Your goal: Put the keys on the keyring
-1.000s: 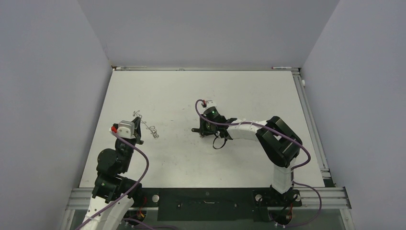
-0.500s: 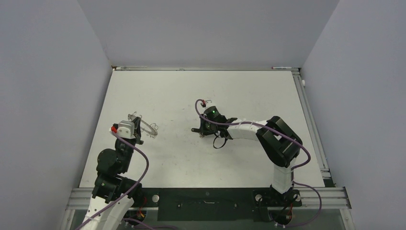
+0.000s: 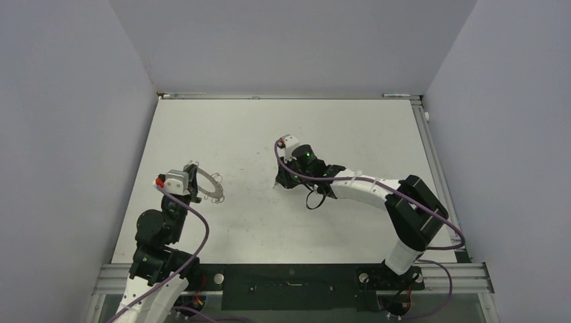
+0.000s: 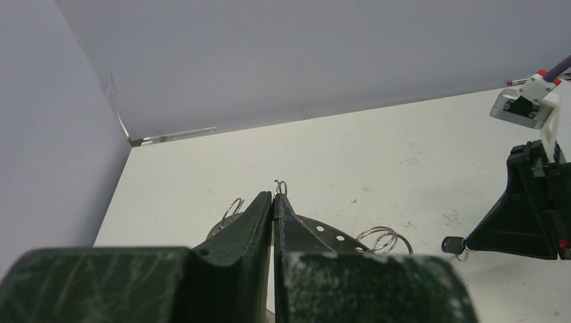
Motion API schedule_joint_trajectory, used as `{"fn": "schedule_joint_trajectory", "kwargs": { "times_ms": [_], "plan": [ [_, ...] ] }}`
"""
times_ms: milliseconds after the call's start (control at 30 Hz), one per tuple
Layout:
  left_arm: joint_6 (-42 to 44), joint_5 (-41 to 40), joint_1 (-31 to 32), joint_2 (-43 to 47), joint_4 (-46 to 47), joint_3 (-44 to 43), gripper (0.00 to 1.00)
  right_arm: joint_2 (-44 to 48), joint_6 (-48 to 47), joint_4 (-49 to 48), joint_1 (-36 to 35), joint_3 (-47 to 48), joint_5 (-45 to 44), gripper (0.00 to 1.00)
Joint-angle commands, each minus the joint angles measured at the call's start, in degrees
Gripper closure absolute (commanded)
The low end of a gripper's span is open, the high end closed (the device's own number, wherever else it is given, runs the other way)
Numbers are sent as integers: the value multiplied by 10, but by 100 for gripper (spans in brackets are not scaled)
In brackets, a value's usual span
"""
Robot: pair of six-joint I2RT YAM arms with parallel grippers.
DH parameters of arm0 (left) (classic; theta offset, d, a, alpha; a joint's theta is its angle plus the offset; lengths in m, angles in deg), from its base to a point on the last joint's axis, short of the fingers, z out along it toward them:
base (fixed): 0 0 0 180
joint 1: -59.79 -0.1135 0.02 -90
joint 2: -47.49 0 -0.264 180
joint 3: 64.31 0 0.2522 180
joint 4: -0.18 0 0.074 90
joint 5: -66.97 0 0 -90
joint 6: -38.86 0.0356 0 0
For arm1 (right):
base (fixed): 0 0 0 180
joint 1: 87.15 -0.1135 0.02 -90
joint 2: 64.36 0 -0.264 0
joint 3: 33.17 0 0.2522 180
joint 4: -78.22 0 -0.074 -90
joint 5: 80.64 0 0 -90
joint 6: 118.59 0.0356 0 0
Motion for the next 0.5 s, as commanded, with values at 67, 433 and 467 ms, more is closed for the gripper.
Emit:
{"fn": "schedule_joint_trajectory", "kwargs": {
  "times_ms": [67, 433, 467],
  "plan": [
    [7, -7, 1, 6, 21, -20, 100, 28, -43, -24, -12, -23, 51, 95],
    [7, -4, 1, 1, 21, -21, 100, 16, -49, -3, -35, -35, 30, 95],
    [7, -3, 1, 1, 21, -21, 100, 17, -53, 0, -37, -34, 29, 95]
  ]
}}
